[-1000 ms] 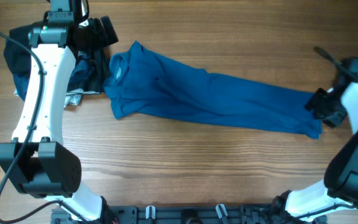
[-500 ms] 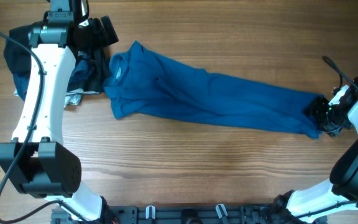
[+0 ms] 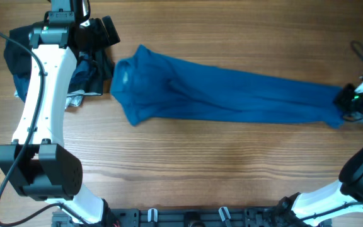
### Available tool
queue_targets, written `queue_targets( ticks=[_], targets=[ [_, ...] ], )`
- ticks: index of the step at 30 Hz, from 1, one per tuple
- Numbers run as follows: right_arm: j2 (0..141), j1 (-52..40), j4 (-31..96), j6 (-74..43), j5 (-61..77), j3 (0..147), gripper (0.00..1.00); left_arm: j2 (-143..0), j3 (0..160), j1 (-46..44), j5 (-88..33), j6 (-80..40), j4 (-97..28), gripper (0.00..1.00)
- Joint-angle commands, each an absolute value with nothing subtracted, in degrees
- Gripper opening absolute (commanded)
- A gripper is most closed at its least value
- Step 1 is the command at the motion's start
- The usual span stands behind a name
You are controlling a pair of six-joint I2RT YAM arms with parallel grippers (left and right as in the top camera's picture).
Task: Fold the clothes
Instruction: 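Roll the shirt's right end leftward with the right gripper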
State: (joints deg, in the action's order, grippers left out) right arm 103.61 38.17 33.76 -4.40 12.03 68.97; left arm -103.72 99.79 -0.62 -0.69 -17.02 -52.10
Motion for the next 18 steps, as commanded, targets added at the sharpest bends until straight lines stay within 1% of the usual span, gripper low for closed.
queue_targets(
  ticks=[1,3,6,10,13,15,18],
  targets=[
    [104.1,41.7,33.2,-1.2,13.6,73.1,0.04,-104.4,99.2,-0.4,-0.1,-16.9,-52.0,0.99],
    [104.1,43.2,33.2,1.2,15.5,75.6,0.04,-104.4,99.2,-0.4,-0.1,-16.9,-52.0,0.99],
    [104.1,43.1,35.1,2.8,23.3,80.7,0.04,-104.4,99.2,-0.4,-0.1,-16.9,-52.0,0.99],
    [104.1,37.8,44.5,2.9,24.5,88.7,0.04,-104.4,99.2,-0.4,-0.1,-16.9,-52.8,1.0],
    [103.7,30.1,48.3,2.8,24.5,89.7,0.04,-104.4,99.2,-0.4,-0.1,-16.9,-53.4,0.99],
    [103.7,22.6,50.4,2.2,24.5,89.7,0.04,-104.4,99.2,-0.4,-0.1,-16.9,-53.3,1.0],
    [103.7,14.3,51.4,-1.7,24.5,89.6,0.04,-104.4,99.2,-0.4,-0.1,-16.9,-53.1,1.0]
  ],
)
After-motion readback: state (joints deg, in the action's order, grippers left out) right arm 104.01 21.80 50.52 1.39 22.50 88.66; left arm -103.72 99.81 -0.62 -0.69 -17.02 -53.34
